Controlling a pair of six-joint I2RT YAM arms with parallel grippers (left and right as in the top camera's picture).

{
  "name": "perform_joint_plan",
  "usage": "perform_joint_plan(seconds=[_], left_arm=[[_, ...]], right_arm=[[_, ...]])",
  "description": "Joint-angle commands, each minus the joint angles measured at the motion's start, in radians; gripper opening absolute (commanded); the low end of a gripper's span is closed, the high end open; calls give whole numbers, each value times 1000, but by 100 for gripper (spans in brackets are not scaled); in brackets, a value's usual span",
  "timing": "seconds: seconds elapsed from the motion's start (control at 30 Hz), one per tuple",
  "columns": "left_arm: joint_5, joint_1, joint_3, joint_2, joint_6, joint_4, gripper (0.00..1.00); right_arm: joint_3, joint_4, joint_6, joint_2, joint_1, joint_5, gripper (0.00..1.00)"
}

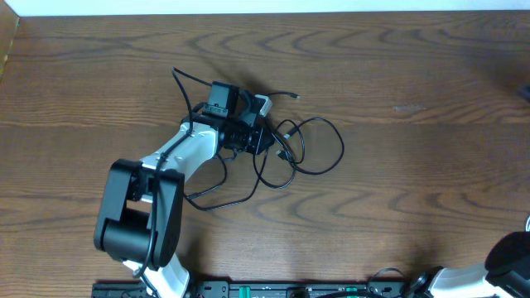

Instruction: Untangle cables

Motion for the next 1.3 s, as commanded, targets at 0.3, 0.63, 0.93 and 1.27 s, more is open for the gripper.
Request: perform_joint_plan(seconds=[0.3,0.63,0.93,1.27], left_arm=[[73,-5,-11,-285,-10,-36,17],[-185,-5,-11,-417,-10,-166,17],[-422,-5,-11,-431,-79,-276,17],[-503,-5,-11,-431,-114,-320,17]], right_arm=[[-18,-4,-172,36,462,-57,99],[-78,93,-197,146,710,-57,99],[-149,210,-199,304,892,-58,99],[-149,290,-179,438,1050,-45,99]])
